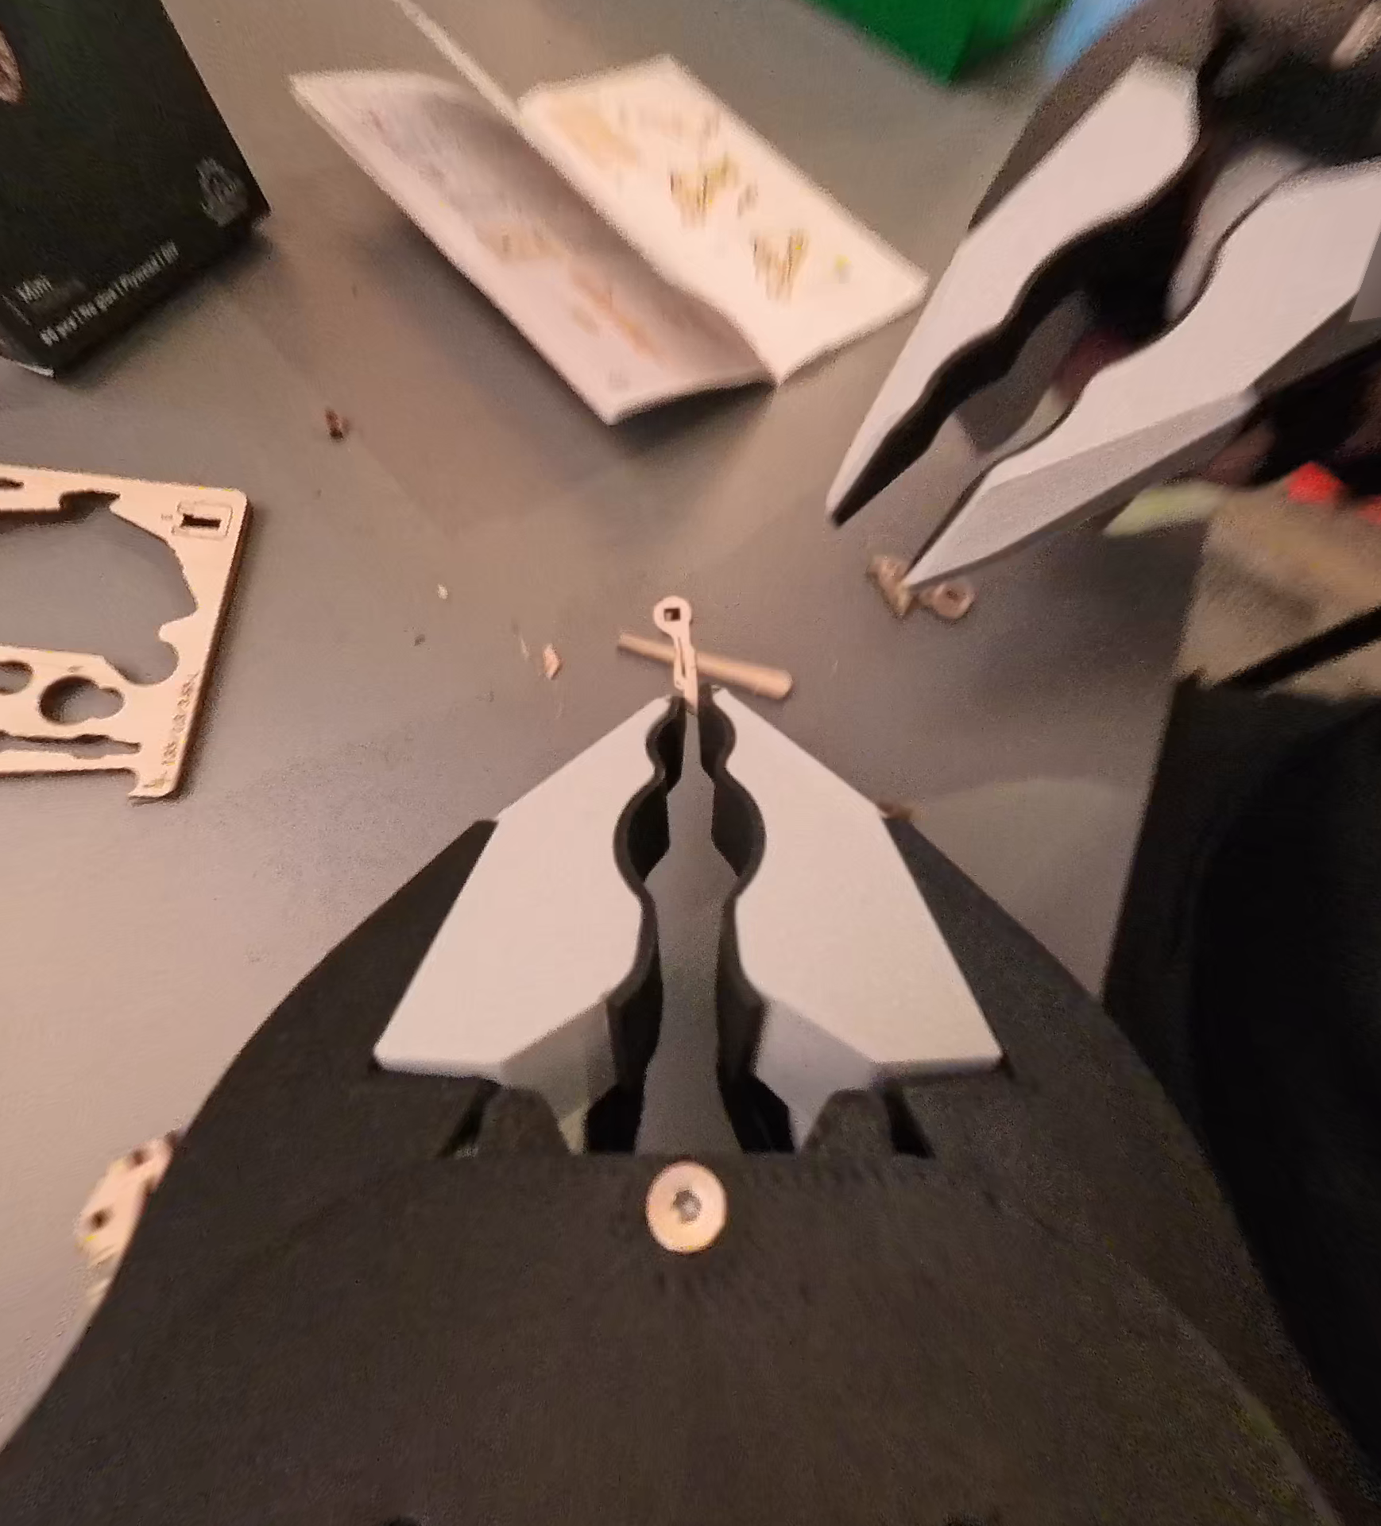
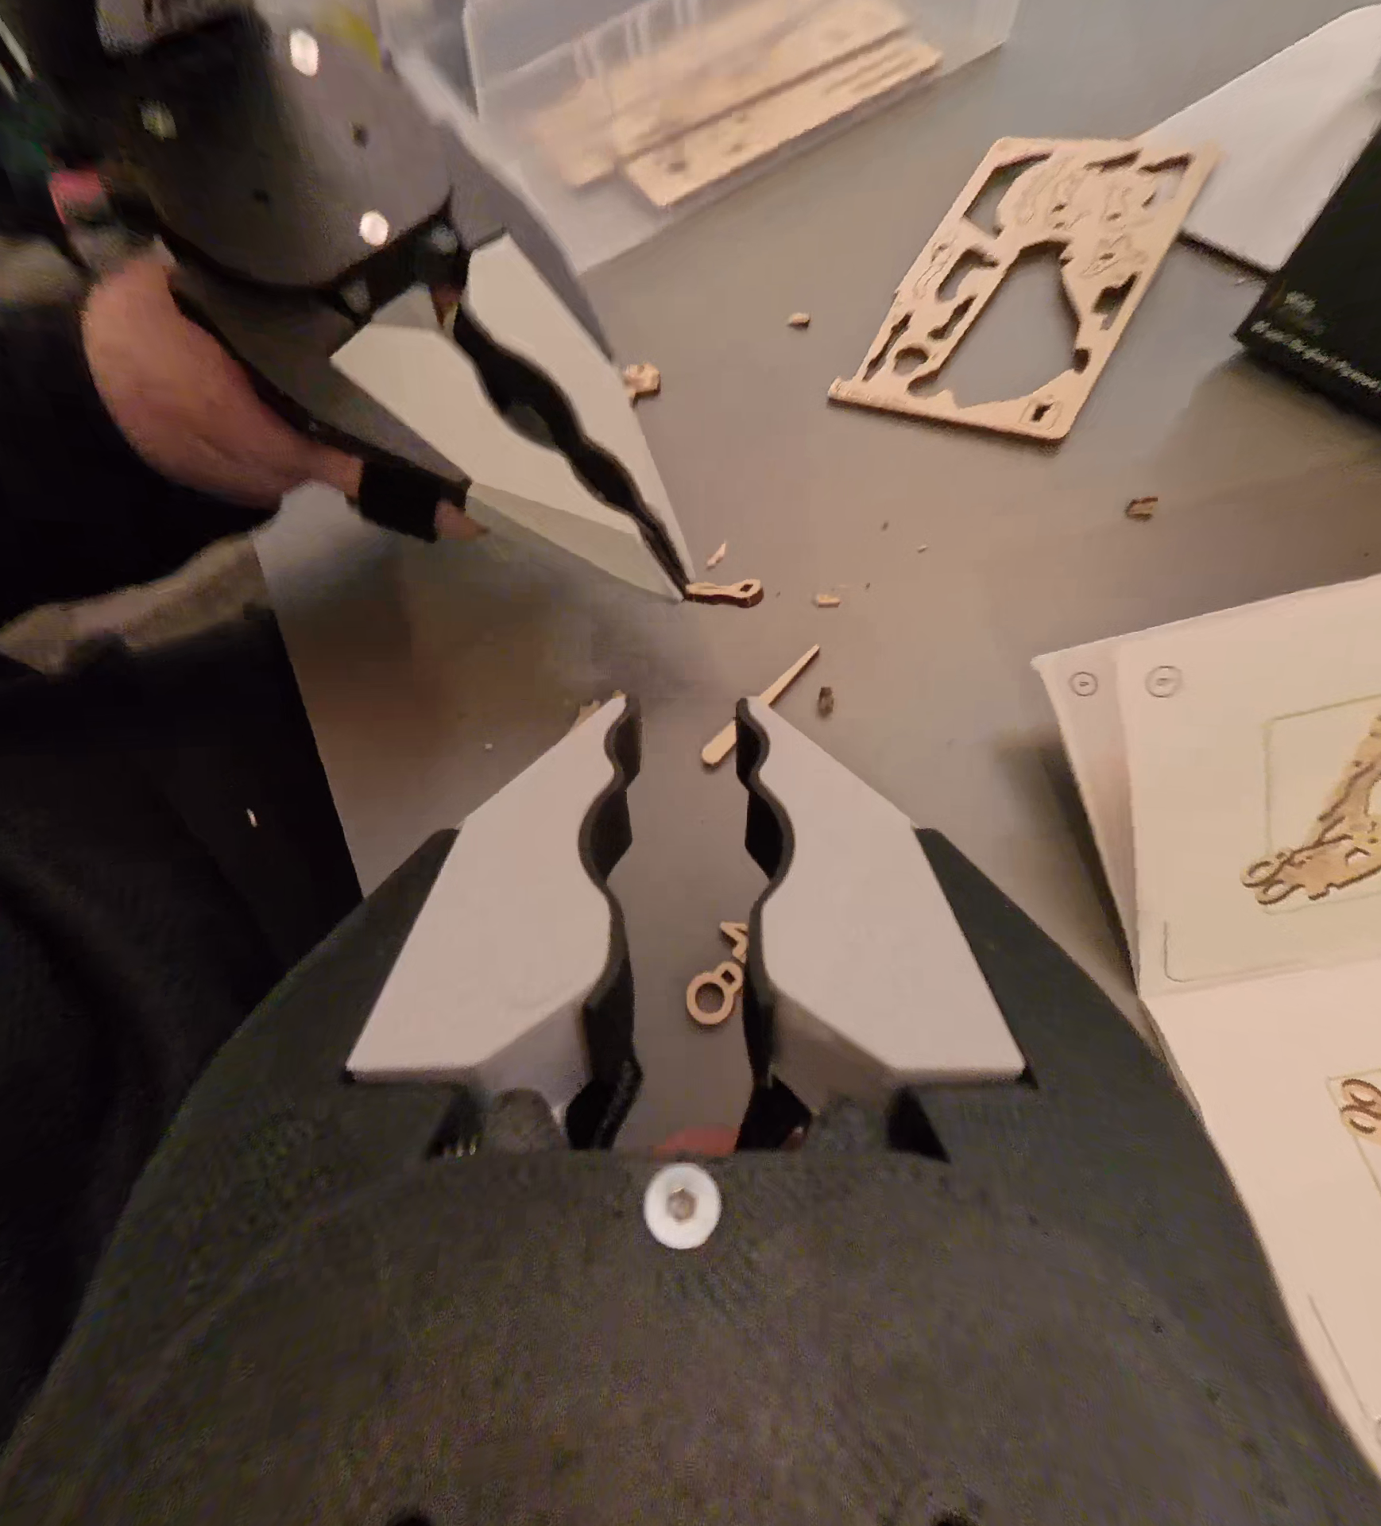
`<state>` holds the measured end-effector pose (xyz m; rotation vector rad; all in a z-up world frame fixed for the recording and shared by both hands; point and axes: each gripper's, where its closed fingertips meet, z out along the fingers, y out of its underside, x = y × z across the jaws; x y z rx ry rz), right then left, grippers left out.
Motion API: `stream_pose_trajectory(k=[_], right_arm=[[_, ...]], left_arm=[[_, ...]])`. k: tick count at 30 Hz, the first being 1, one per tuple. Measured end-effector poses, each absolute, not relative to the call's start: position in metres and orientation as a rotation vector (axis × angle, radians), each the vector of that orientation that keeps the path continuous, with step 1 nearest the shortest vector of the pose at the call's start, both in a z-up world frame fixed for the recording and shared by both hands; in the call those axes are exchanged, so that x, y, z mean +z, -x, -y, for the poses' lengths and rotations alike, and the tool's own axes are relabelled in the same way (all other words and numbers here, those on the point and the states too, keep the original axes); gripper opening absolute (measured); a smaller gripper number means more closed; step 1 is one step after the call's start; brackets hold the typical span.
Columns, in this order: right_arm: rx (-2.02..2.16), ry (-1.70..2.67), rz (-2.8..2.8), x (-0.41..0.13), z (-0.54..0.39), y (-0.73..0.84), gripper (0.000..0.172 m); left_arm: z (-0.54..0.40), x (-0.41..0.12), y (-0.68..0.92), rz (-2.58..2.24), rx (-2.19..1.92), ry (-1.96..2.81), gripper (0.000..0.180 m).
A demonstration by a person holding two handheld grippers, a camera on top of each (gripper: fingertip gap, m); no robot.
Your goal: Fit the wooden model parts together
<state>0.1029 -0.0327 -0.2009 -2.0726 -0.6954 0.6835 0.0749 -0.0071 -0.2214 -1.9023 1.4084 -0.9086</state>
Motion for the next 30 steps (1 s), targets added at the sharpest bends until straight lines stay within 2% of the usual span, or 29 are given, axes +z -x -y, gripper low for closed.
stream_pose_trajectory(k=[1, 11, 16, 18, 25, 30], right_arm=[[0.704, 2.054, 0.641, -0.196, 0.029, -0.107, 0.021], [0.657, 2.017, 0.613, -0.187, 0.021, -0.121, 0.022], [0.799, 1.962, 0.528, -0.174, 0.017, -0.112, 0.022], [0.844, 1.956, 0.498, -0.172, 0.016, -0.112, 0.022], [0.610, 2.052, 0.646, -0.193, 0.023, -0.124, 0.019], [0.852, 2.006, 0.570, -0.182, 0.026, -0.101, 0.020]], left_arm=[[0.009, -0.212, -0.079, -1.337, -0.999, 1.896, 0.001], [0.012, -0.171, -0.079, -0.931, -1.512, 1.871, 0.001], [0.023, -0.153, -0.091, -0.795, -1.777, 1.799, 0.001], [0.024, -0.153, -0.091, -0.764, -1.818, 1.795, 0.001], [0.013, -0.154, -0.065, -0.664, -1.802, 1.808, 0.001], [0.018, -0.142, -0.059, -0.528, -2.009, 1.727, 0.000]])
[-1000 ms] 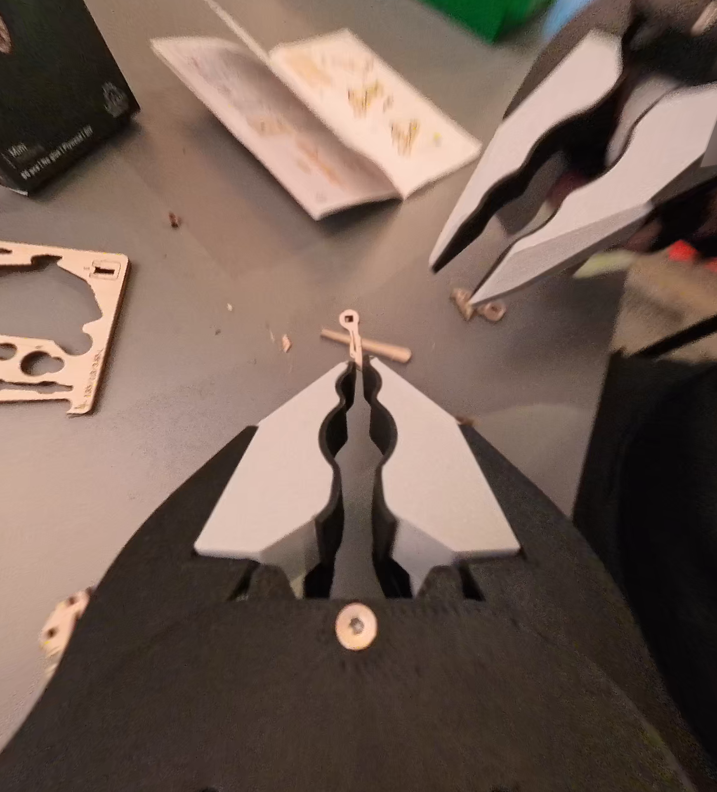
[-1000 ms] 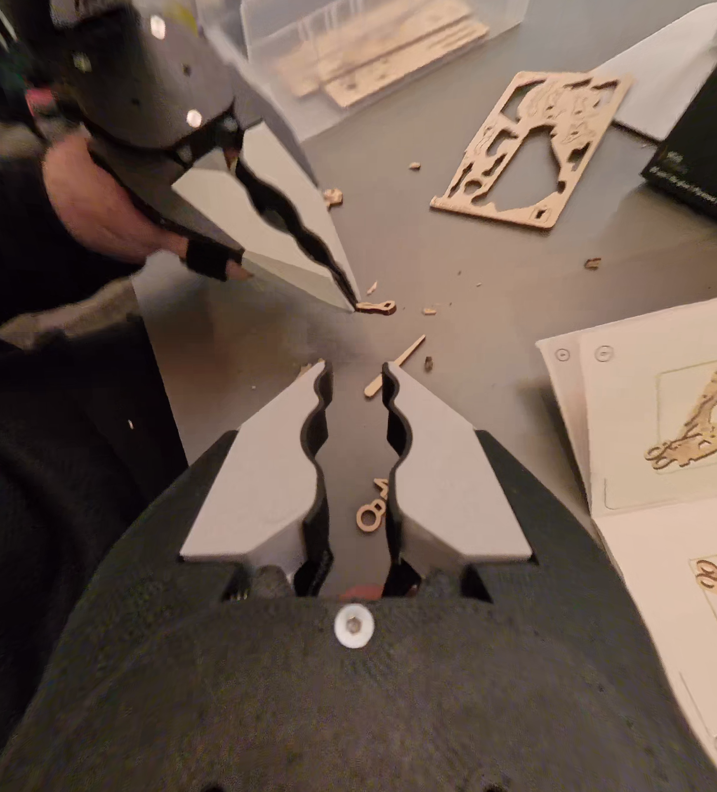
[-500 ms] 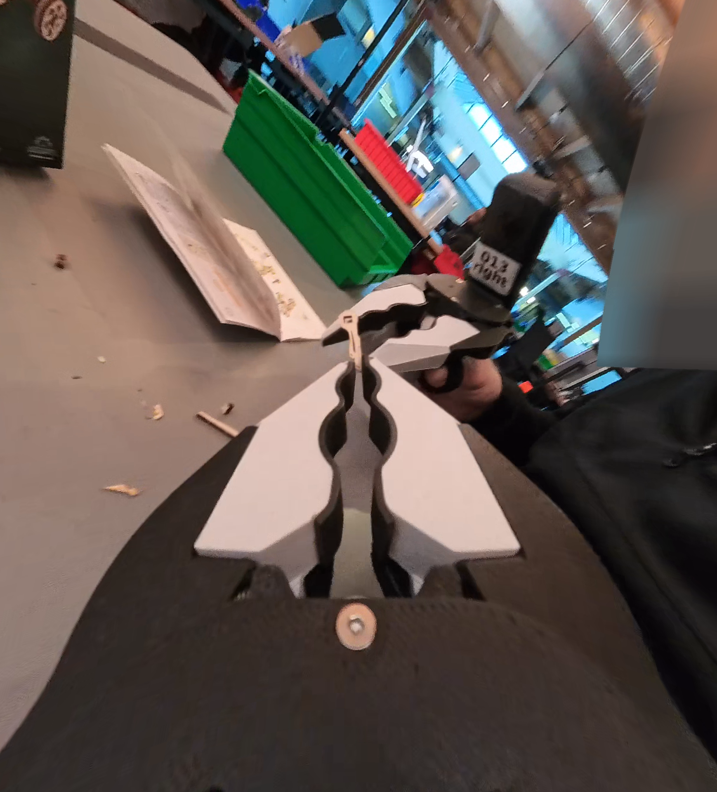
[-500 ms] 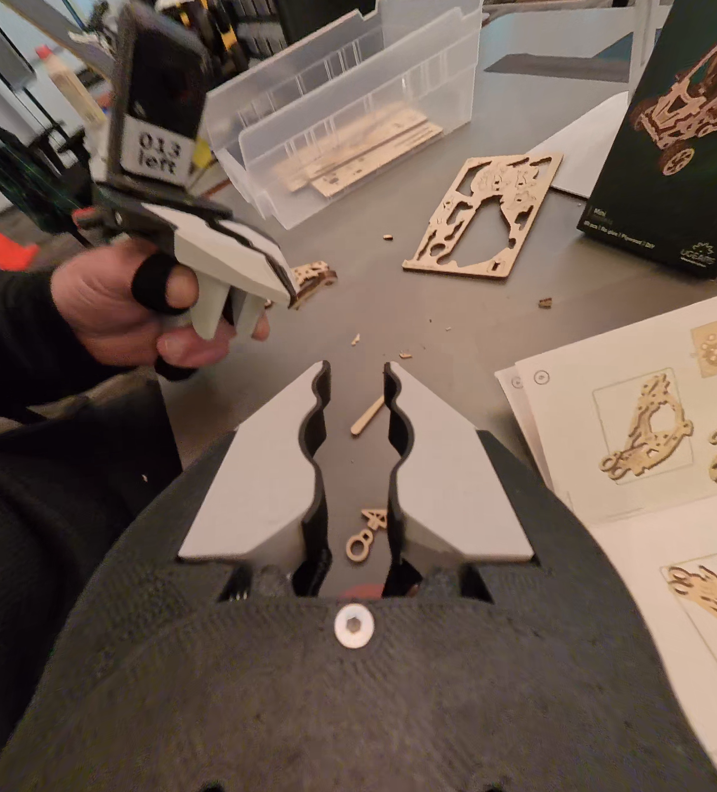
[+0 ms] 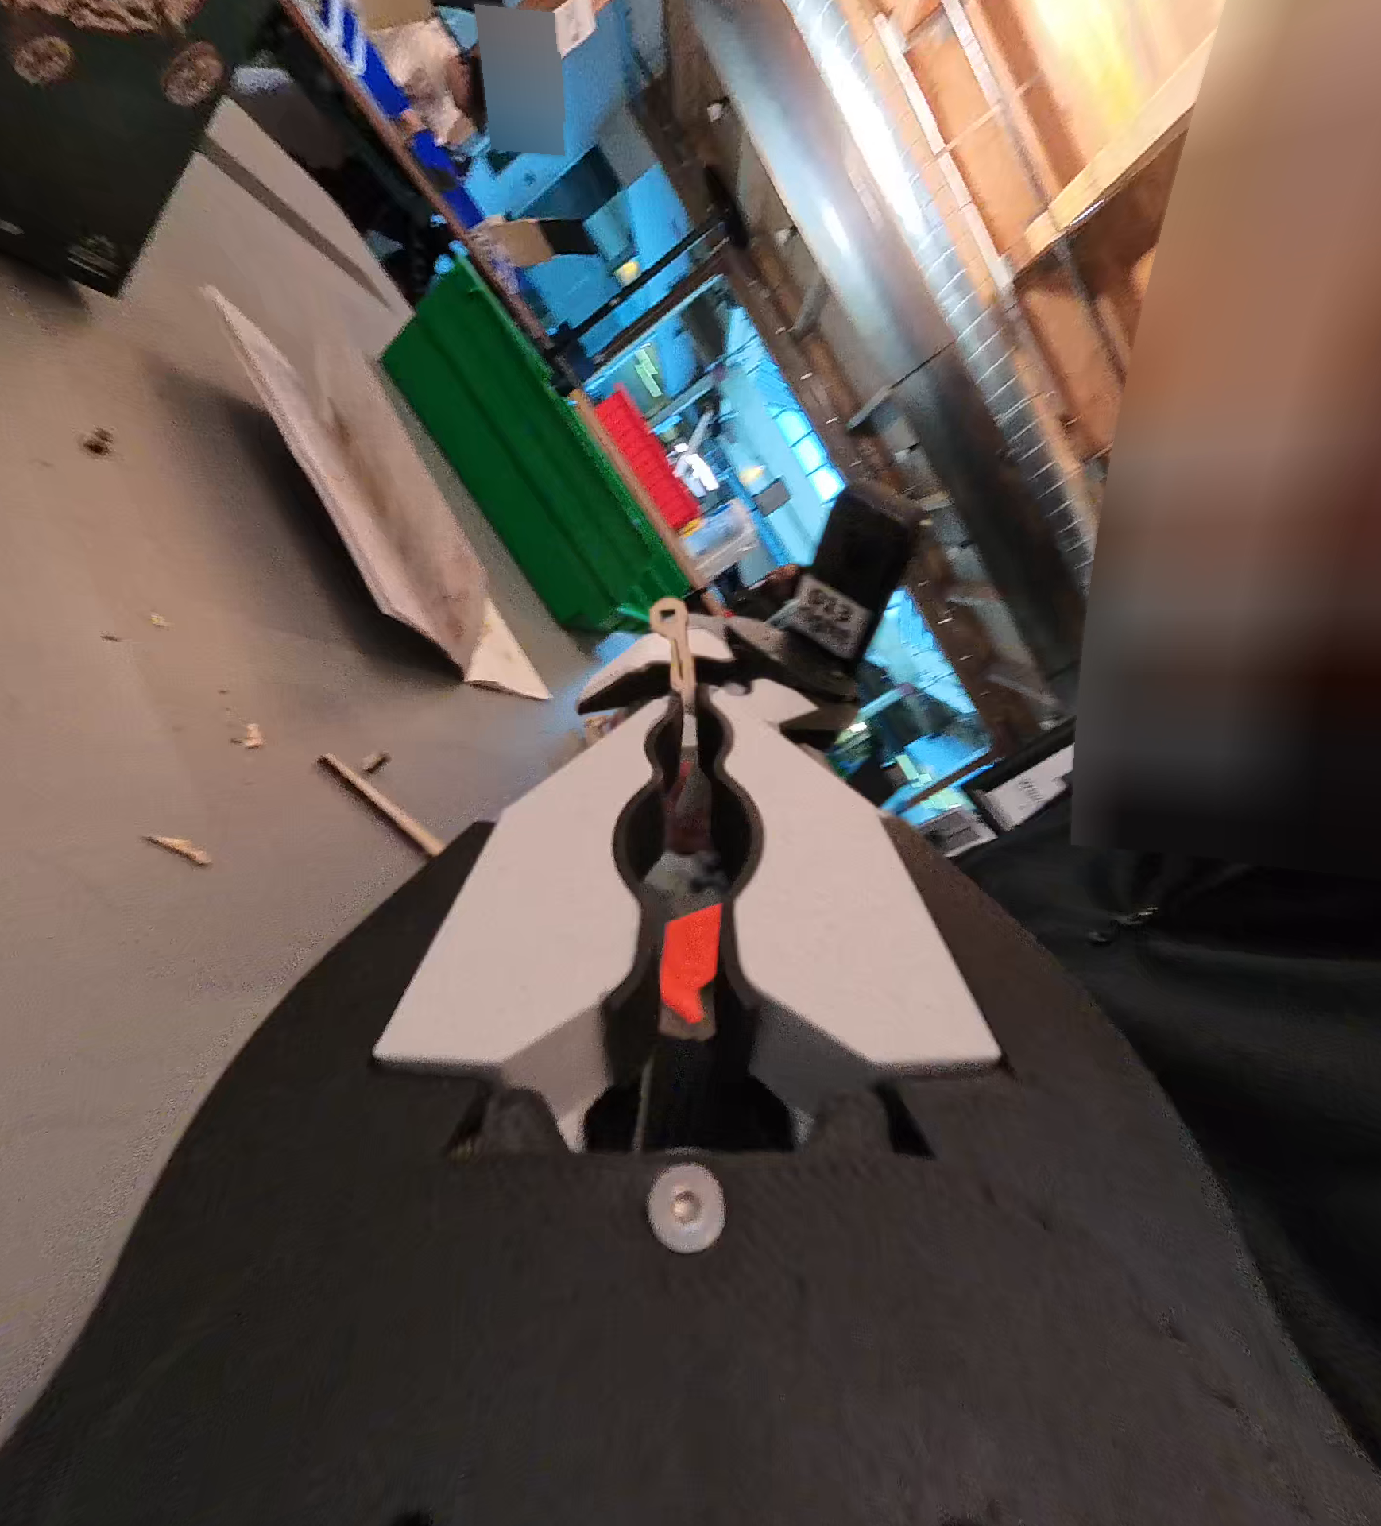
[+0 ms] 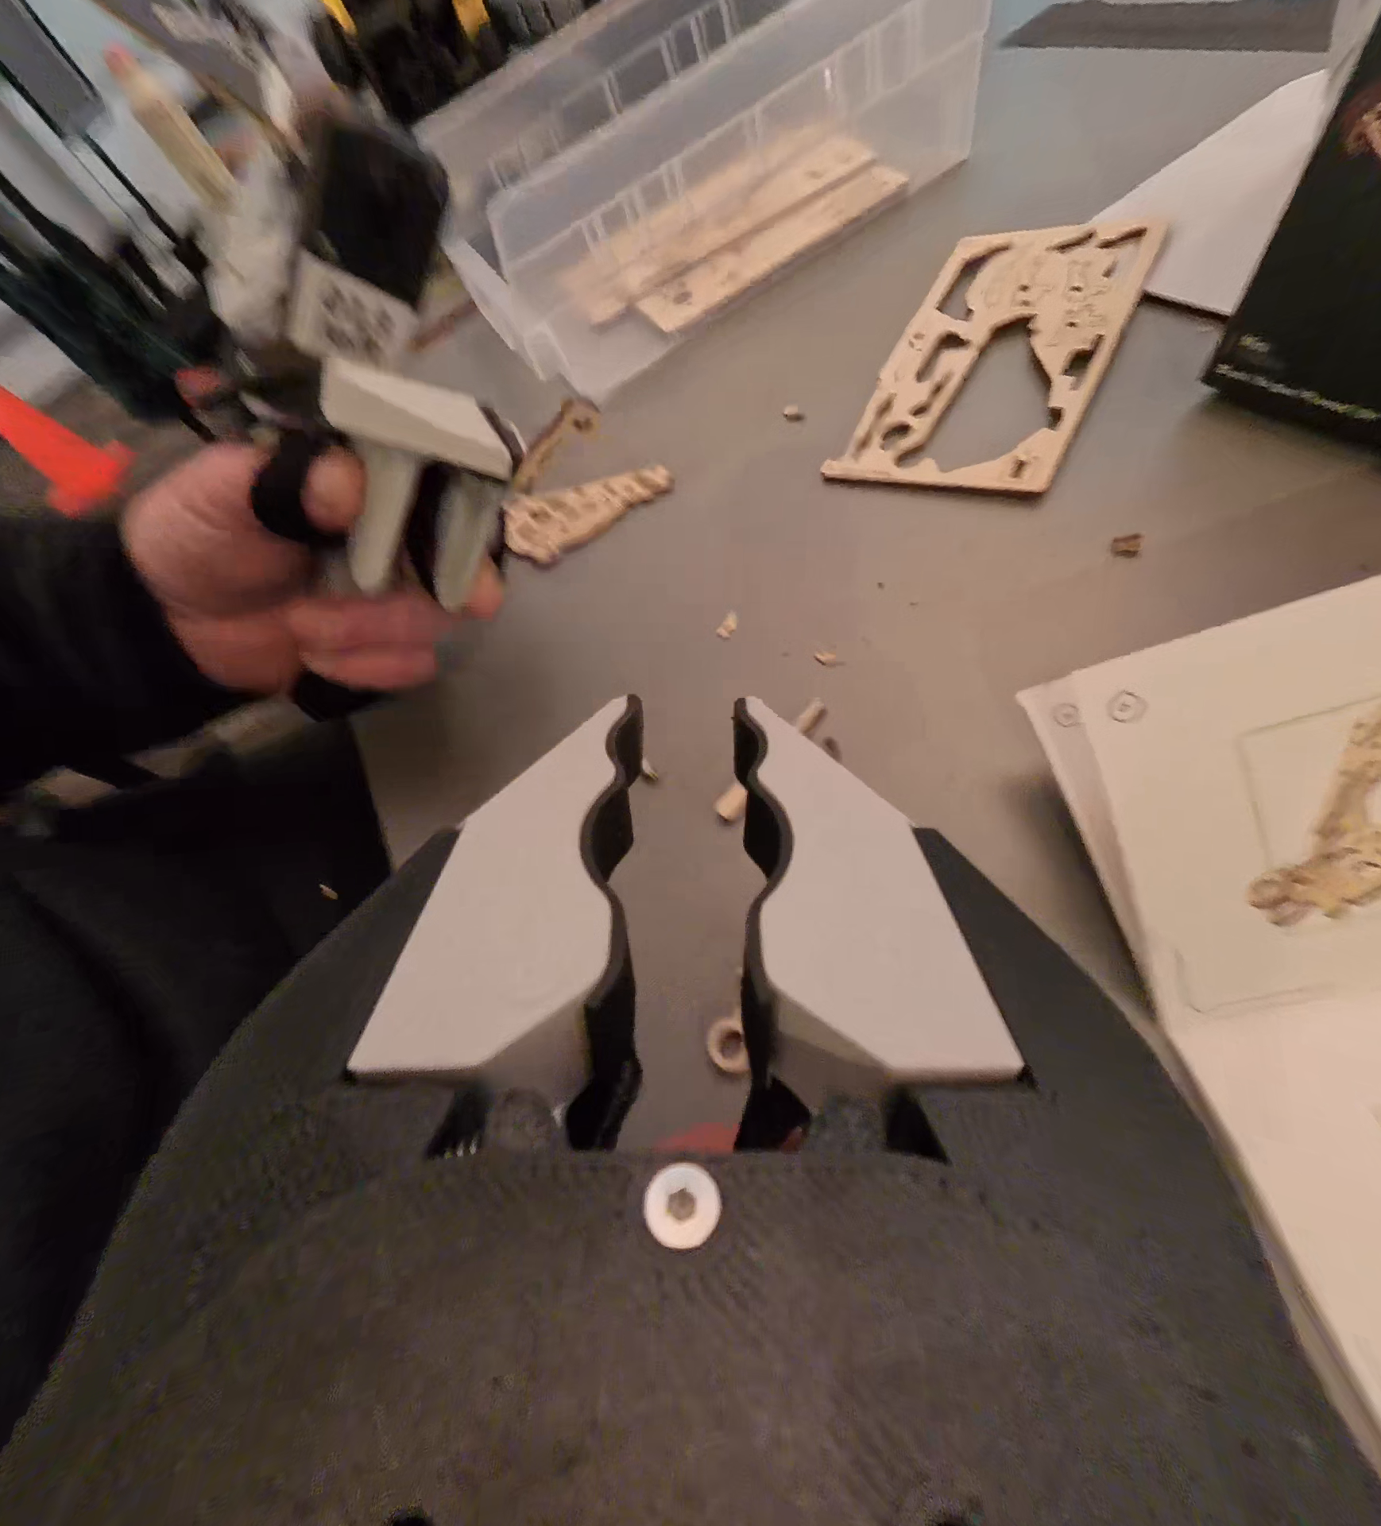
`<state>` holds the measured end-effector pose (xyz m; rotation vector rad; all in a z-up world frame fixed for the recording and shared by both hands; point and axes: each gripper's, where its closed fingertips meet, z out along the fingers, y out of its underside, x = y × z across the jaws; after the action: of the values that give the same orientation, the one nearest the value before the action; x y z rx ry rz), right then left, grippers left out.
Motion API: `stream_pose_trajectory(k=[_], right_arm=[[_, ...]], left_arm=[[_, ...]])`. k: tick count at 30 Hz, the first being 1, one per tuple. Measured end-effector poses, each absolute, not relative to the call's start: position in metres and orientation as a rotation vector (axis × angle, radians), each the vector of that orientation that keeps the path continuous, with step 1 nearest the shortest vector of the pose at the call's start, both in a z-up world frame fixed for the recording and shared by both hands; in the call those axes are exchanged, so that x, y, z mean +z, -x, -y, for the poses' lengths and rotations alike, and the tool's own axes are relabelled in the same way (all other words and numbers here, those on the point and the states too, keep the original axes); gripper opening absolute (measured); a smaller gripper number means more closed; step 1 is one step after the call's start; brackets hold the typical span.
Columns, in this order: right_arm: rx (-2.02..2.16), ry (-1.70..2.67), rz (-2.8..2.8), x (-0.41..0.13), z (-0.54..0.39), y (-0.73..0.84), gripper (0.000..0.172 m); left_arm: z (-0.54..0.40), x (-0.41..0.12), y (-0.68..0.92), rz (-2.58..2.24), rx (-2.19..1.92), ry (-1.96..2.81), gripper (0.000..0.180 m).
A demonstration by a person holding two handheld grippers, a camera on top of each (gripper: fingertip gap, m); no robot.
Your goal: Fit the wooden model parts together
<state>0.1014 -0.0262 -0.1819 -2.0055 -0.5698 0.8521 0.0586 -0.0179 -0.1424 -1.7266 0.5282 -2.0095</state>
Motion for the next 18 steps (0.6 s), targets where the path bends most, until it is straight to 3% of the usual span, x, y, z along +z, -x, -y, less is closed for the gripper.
stream_pose_trajectory(k=[6, 11, 18], right_arm=[[1.351, 1.767, 0.344, -0.134, 0.021, -0.072, 0.017], [1.668, 1.550, 0.363, -0.104, 0.037, -0.058, 0.003], [1.839, 1.373, 0.366, -0.085, 0.049, -0.060, 0.013]], left_arm=[[0.044, -0.121, -0.068, -0.461, -2.348, 1.533, 0.001], [0.055, -0.102, -0.064, -0.451, -2.535, 1.381, 0.000], [0.061, -0.092, -0.059, -0.439, -2.638, 1.279, 0.000]])
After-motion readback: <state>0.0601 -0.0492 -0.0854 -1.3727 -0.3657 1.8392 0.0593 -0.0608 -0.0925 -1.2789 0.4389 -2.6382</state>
